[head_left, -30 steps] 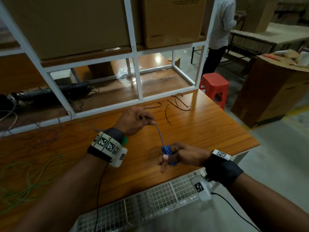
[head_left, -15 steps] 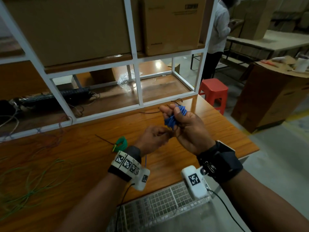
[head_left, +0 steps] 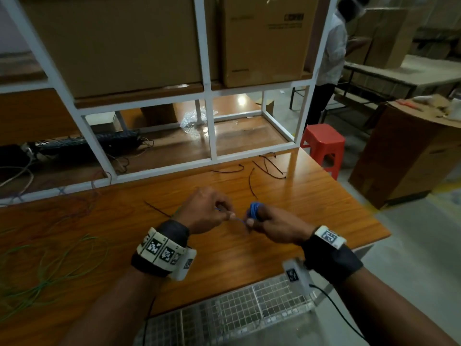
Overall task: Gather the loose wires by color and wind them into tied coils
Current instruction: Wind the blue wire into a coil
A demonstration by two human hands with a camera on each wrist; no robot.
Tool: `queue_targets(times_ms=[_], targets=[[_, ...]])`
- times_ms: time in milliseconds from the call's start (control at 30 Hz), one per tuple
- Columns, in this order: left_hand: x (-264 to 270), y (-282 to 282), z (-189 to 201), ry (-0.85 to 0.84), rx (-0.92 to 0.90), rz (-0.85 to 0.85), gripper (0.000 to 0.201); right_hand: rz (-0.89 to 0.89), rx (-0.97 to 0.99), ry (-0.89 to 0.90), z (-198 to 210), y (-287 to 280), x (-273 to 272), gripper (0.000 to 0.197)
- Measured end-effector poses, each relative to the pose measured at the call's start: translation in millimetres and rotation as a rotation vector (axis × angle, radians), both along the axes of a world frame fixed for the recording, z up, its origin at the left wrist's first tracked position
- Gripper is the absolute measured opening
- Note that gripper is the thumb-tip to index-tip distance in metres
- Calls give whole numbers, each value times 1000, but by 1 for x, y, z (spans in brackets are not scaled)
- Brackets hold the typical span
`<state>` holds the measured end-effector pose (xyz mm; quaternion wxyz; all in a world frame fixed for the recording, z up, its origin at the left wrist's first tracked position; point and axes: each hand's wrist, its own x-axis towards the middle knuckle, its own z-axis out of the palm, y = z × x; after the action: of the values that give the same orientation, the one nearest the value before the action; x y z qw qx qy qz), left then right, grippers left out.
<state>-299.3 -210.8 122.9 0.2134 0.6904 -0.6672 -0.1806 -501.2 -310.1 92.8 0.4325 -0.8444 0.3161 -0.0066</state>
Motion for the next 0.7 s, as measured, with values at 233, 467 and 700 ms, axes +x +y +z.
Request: queue_targets(times_ms=[233,467,700], targets=[[18,0,6,461,-20,-104,23,323,827,-369,-14,28,2,30],[-13,0,-49,1136,-168,87,12,206,1229,-973,9,26,14,28],[-45,5,-61,350,-293,204,14,-255,414,-803,4,11,28,33]])
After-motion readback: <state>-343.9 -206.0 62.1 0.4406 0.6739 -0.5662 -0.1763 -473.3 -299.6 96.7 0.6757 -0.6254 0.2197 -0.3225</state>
